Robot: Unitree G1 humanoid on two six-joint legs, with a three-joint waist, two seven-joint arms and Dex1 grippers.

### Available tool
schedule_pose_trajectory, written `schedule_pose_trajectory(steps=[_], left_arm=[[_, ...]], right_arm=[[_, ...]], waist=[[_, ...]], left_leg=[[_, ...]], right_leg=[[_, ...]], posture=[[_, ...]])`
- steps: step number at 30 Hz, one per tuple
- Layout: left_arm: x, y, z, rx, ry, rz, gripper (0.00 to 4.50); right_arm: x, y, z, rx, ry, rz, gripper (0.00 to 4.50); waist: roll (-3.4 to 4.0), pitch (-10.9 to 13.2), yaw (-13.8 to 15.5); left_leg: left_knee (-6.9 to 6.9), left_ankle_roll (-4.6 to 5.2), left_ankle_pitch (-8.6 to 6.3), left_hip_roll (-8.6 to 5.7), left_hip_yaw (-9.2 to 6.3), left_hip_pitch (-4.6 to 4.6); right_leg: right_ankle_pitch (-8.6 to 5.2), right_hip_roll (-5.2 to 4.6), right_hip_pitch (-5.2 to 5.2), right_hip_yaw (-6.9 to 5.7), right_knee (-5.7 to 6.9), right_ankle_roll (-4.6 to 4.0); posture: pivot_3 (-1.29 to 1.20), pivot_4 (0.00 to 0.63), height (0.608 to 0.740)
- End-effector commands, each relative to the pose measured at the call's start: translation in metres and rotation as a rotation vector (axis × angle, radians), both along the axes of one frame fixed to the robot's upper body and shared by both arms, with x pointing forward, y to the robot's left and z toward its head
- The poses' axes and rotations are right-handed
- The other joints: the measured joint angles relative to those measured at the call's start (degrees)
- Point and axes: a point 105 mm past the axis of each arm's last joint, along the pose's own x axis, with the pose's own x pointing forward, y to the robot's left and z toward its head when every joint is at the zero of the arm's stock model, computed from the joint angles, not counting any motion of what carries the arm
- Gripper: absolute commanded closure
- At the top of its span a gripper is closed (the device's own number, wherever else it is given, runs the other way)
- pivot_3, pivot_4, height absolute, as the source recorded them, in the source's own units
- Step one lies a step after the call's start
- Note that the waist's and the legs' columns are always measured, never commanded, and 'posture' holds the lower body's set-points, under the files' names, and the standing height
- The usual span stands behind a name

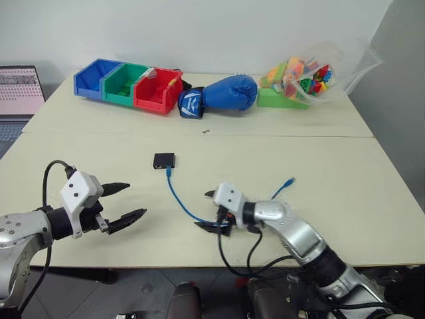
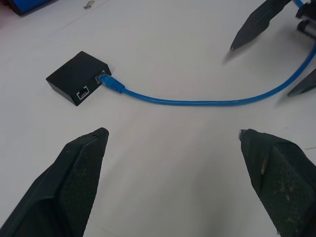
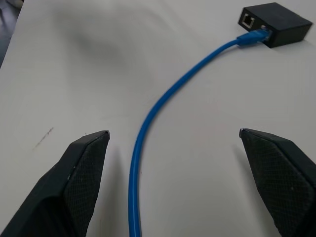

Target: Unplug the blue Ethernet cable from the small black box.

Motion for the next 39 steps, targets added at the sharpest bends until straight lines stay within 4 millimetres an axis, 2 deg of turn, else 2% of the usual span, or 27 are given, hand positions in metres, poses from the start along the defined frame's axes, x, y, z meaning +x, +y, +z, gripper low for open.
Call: schedule_pose_trajectory(steps=[1,2,3,4,13,20,23,28,32,34,37,39], left_arm=[[0.001,0.000,0.012,0.028,-0.041,-0.031,0.00],[0.001,0.001,0.012,0.030,-0.040,-0.034,0.00],[0.002,0.000,0.012,0.033,-0.041,-0.037,0.00],[0.002,0.001,0.013,0.035,-0.042,-0.039,0.00],[0.006,-0.001,0.013,0.036,-0.053,-0.054,0.00],[0.011,-0.004,0.012,0.036,-0.057,-0.071,0.00],[0.013,-0.006,0.012,0.035,-0.059,-0.078,0.00],[0.016,-0.011,0.010,0.028,-0.053,-0.108,0.00],[0.018,-0.013,0.008,0.026,-0.045,-0.129,0.00],[0.018,-0.014,0.007,0.023,-0.043,-0.136,0.00],[0.019,-0.018,0.005,0.017,-0.038,-0.152,0.00],[0.019,-0.021,0.004,0.011,-0.036,-0.159,0.00]], right_arm=[[0.003,0.006,0.000,-0.017,-0.031,0.005,0.03],[0.004,0.006,-0.002,-0.033,-0.030,0.005,0.03],[0.005,0.006,-0.004,-0.044,-0.021,0.004,0.40],[0.006,0.005,-0.006,-0.062,-0.025,0.008,0.54],[0.010,-0.001,-0.009,-0.116,-0.027,0.001,2.72],[0.029,-0.032,-0.005,-0.166,-0.047,-0.088,4.38],[0.033,-0.052,-0.004,-0.191,-0.051,-0.117,4.48],[0.030,-0.116,0.002,-0.271,-0.054,-0.155,4.48],[0.013,-0.166,0.007,-0.367,-0.024,-0.135,4.48],[0.009,-0.177,0.010,-0.391,-0.009,-0.127,4.48],[0.009,-0.181,0.010,-0.420,-0.024,-0.115,4.48],[0.013,-0.178,0.010,-0.418,-0.054,-0.121,4.03]], waist=[[-0.01,0.0,0.0],[0.00,0.0,0.0],[0.00,0.0,0.0],[-0.01,0.0,0.0],[-0.01,0.0,0.0],[-0.02,0.0,0.2],[-0.03,0.0,0.2],[-0.02,0.0,0.6],[-0.02,0.0,0.5],[-0.02,0.0,0.4],[-0.02,0.0,0.1],[-0.02,0.0,-0.2]], left_leg=[[0.00,0.00,0.00,0.00,0.00,-0.01],[0.00,0.00,0.00,0.00,0.01,-0.01],[0.00,0.00,0.00,-0.01,0.01,-0.01],[0.00,0.00,0.00,0.00,0.02,0.00],[0.01,0.00,0.00,0.00,-0.01,0.03],[0.03,0.00,0.00,-0.01,-0.01,0.03],[0.04,0.00,0.00,-0.02,0.00,0.02],[0.04,0.00,0.00,-0.07,0.02,0.00],[0.03,0.00,0.00,-0.10,0.02,-0.01],[0.02,0.01,0.00,-0.09,0.03,0.00],[0.03,0.01,0.00,-0.05,0.01,0.03],[0.03,0.01,0.00,-0.02,0.01,0.04]], right_leg=[[0.00,0.00,0.00,0.01,0.00,0.00],[0.00,-0.01,0.00,0.01,0.00,0.00],[0.00,-0.01,0.00,0.01,0.00,0.00],[0.00,-0.01,0.00,0.01,0.00,0.00],[-0.01,0.00,0.00,0.00,0.08,-0.01],[-0.01,-0.01,0.01,-0.01,0.11,-0.01],[-0.01,-0.02,0.01,0.00,0.10,-0.01],[-0.01,-0.07,0.03,0.00,0.07,-0.01],[-0.02,-0.10,0.04,-0.01,0.04,-0.01],[-0.02,-0.10,0.04,0.00,0.03,-0.01],[-0.01,-0.05,0.04,0.00,0.03,-0.01],[-0.01,-0.01,0.03,0.01,0.05,-0.01]], posture=[[0.00,0.150,0.740],[0.00,0.150,0.740],[0.00,0.150,0.740],[0.00,0.150,0.740],[0.00,0.150,0.740],[0.00,0.150,0.740],[0.00,0.150,0.740],[0.00,0.150,0.740],[0.00,0.150,0.740],[0.00,0.150,0.740],[0.00,0.150,0.740],[0.00,0.150,0.740]])
